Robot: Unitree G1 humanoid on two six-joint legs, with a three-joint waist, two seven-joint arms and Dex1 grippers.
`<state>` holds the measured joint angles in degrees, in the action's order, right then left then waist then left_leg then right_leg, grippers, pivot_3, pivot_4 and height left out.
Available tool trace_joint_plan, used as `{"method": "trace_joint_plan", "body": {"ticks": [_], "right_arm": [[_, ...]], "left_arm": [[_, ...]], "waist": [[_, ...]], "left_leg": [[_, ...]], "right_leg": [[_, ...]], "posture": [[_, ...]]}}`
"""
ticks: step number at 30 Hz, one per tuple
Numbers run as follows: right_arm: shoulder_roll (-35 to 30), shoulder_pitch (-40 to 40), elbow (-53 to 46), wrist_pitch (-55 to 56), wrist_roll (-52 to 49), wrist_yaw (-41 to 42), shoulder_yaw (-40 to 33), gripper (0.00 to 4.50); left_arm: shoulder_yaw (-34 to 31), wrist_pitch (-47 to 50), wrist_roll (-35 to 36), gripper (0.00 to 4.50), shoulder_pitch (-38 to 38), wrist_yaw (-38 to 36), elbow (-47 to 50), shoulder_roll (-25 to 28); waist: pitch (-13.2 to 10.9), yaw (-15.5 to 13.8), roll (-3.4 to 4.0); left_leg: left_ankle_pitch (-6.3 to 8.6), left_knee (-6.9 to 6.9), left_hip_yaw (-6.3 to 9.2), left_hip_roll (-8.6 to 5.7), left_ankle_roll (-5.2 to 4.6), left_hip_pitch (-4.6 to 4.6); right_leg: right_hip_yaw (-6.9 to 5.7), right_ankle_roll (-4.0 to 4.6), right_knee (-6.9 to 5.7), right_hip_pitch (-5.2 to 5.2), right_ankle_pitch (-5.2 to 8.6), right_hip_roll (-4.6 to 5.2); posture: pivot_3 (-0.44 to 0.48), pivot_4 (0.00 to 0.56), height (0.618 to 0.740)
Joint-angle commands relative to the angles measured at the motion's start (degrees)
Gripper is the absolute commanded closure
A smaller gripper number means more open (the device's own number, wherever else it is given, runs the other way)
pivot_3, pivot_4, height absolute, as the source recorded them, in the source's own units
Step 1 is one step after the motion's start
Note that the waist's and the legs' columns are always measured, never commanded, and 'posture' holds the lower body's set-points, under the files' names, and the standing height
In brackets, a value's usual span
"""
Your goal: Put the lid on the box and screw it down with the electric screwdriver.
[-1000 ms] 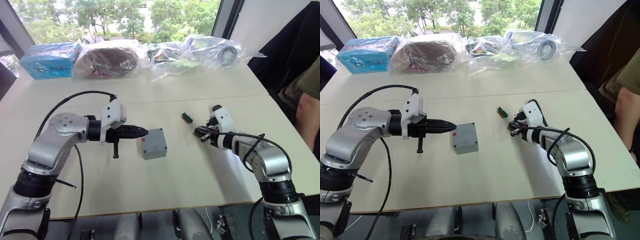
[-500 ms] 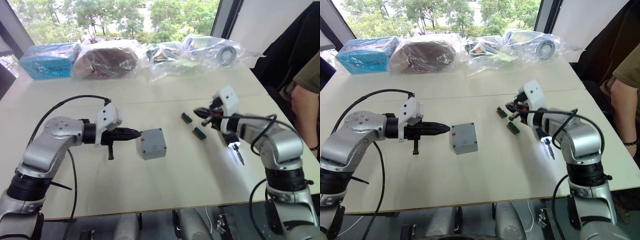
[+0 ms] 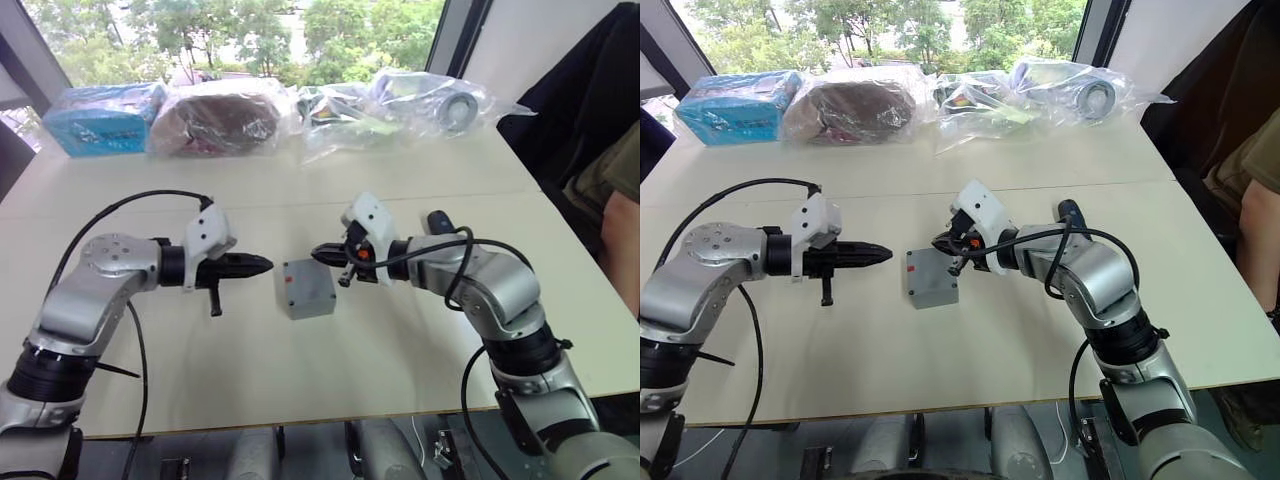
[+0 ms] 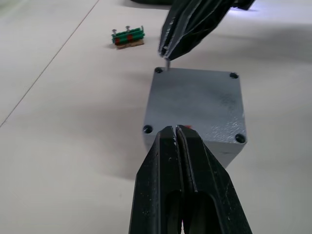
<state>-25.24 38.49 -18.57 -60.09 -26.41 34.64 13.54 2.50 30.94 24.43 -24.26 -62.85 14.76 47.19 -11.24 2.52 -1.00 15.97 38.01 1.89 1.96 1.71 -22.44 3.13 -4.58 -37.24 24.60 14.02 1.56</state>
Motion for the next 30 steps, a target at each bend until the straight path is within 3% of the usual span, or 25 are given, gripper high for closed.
{"method": "trace_joint_plan", "body": {"ticks": [1, 30], "right_arm": [[-0.1, 0.5, 0.1, 2.3, 0.9, 0.6, 0.2, 4.44], [-0.7, -1.6, 6.3, 7.0, 7.1, 3.9, 3.9, 4.44]], "left_arm": [[-1.9, 0.5, 1.5, 4.50, 0.4, 0.5, 2.8, 0.4], [-2.9, 1.9, 3.1, 4.50, 0.8, 1.2, 4.5, 0.8]], "waist": [[0.0, 0.1, 0.00], [0.0, 0.1, 0.00]], "left_leg": [[0.00, 0.00, 0.00, 0.00, 0.00, 0.01], [0.00, 0.00, -0.01, 0.00, 0.00, 0.02]], "right_leg": [[0.00, 0.00, -0.01, 0.00, 0.00, 0.00], [0.01, 0.00, -0.01, 0.00, 0.00, 0.00]], "posture": [[0.000, 0.150, 0.740], [0.000, 0.150, 0.740]]}}
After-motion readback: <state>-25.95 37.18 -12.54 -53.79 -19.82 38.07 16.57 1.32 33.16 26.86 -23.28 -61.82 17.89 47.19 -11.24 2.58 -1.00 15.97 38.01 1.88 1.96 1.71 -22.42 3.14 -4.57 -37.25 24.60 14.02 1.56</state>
